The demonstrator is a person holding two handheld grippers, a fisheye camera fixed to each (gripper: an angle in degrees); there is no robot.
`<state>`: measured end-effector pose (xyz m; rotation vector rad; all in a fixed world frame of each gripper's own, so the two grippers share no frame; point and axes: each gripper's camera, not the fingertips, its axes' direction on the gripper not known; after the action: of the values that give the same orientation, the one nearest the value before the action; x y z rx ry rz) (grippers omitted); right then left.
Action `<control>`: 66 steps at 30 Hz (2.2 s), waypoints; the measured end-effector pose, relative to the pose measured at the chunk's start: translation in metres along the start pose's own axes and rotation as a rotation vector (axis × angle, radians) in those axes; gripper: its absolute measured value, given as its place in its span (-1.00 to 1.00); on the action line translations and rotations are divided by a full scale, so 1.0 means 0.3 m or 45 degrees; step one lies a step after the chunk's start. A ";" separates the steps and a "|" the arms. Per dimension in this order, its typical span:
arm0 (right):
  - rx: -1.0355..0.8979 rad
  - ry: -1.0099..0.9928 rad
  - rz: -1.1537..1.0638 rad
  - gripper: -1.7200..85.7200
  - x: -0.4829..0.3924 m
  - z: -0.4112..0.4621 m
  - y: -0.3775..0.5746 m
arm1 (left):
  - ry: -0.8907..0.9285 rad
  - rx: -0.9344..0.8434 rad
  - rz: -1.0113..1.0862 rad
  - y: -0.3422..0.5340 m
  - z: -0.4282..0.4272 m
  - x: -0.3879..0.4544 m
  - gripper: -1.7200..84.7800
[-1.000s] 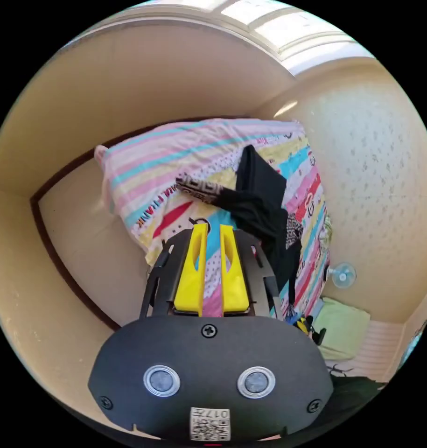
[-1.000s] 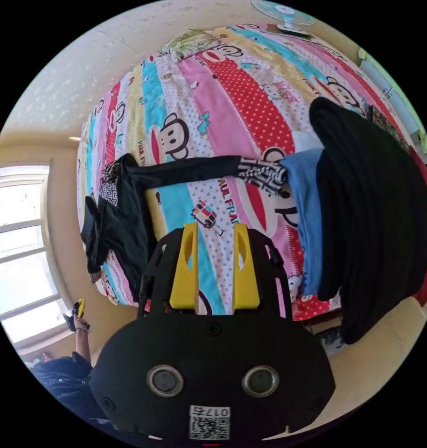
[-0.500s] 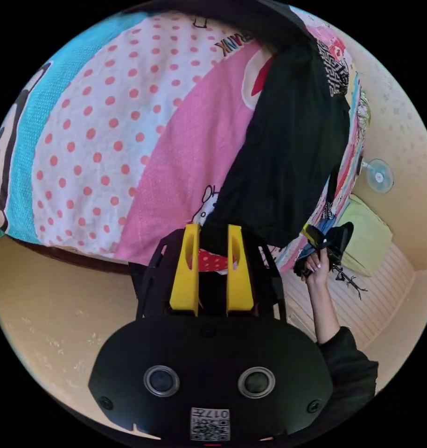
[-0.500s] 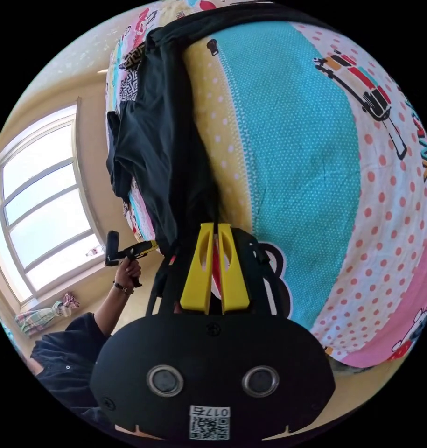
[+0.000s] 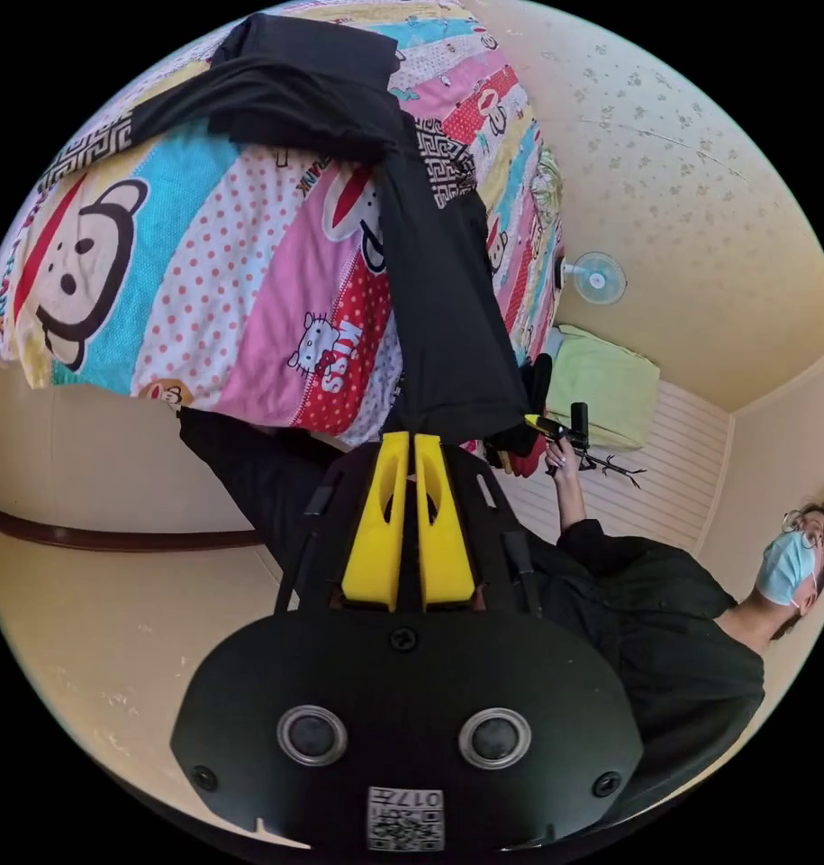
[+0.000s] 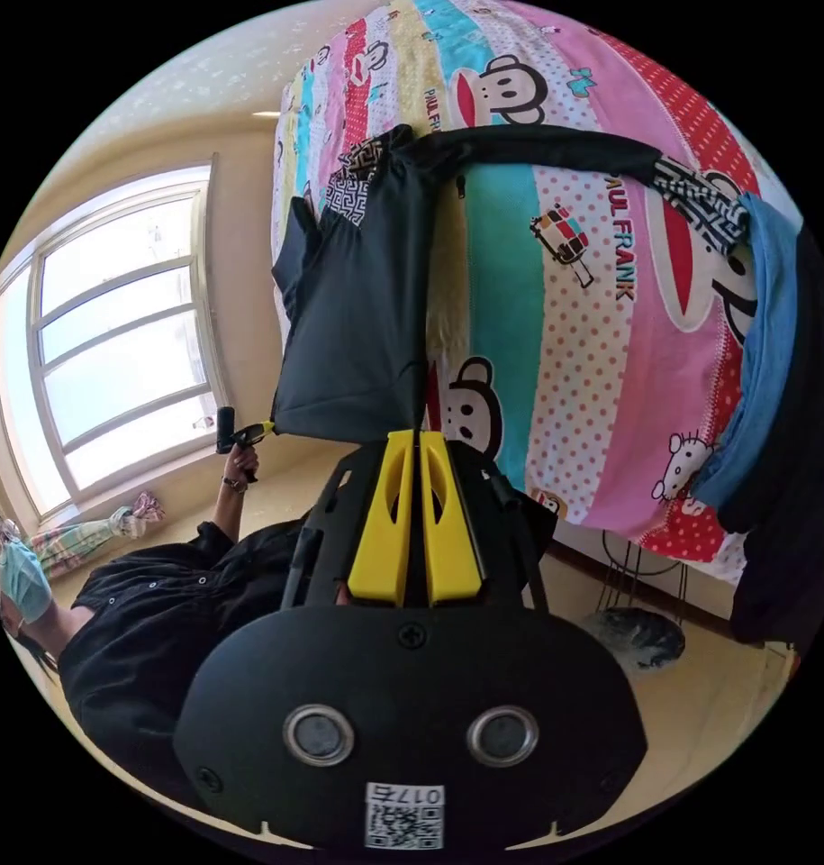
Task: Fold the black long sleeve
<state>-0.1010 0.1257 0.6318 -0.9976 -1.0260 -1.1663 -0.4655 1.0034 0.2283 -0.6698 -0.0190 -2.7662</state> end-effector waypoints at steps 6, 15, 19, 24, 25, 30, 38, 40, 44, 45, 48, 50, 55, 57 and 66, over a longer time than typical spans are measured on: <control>-0.147 0.039 0.187 -0.93 0.144 0.185 0.151 | -0.131 0.019 -0.236 0.107 0.204 -0.196 -0.97; 0.087 0.055 0.218 -0.83 0.145 0.019 0.001 | -0.106 0.099 -0.555 0.258 0.334 -0.374 -0.86; 0.225 0.357 0.189 -0.75 0.055 -0.164 -0.188 | -0.239 0.067 -0.562 0.298 0.333 -0.358 -0.88; 0.287 0.765 0.194 -0.71 -0.015 -0.231 -0.455 | -0.313 0.006 -0.626 0.325 0.376 -0.387 -0.94; 0.257 0.803 0.201 -0.70 -0.010 -0.219 -0.482 | -0.298 -0.006 -0.647 0.328 0.393 -0.398 -0.96; -0.123 1.018 0.293 -0.84 0.102 -0.021 -0.591 | -0.274 -0.043 -0.664 0.307 0.448 -0.413 -0.98; 0.365 1.001 0.078 -0.89 -0.261 -0.326 -0.421 | -0.353 -0.073 -0.583 0.195 0.445 -0.368 -0.98; 0.545 1.002 0.096 -0.88 -0.333 -0.457 -0.335 | -0.331 -0.047 -0.568 0.167 0.438 -0.361 -0.98; 0.556 0.869 0.218 -0.86 -0.243 -0.616 -0.265 | -0.245 -0.019 -0.541 0.103 0.453 -0.368 -0.98; 0.512 0.848 0.297 -0.87 -0.173 -0.631 -0.253 | -0.237 -0.022 -0.540 0.095 0.456 -0.370 -0.98; 0.559 0.845 0.609 -0.91 -0.029 -0.662 -0.155 | -0.219 -0.008 -0.533 0.077 0.464 -0.367 -0.98; 0.628 0.662 0.598 -0.91 0.003 -0.662 -0.094 | -0.230 -0.019 -0.540 0.077 0.470 -0.370 -0.98; 0.741 0.176 0.328 -0.85 -0.072 -0.594 -0.065 | -0.213 -0.046 -0.635 0.092 0.473 -0.405 -0.98; 0.669 0.143 0.271 -0.75 -0.146 -0.538 -0.139 | -0.170 -0.011 -0.666 0.096 0.463 -0.411 -0.98; 0.276 0.505 0.602 -0.67 -0.052 -0.323 -0.545 | -0.057 0.102 -0.699 0.091 0.430 -0.373 -0.98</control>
<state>-0.2548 0.0159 0.6058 -0.7422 -0.5445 -0.7953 -0.3053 1.0190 0.2916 -0.8027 -0.3747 -3.2431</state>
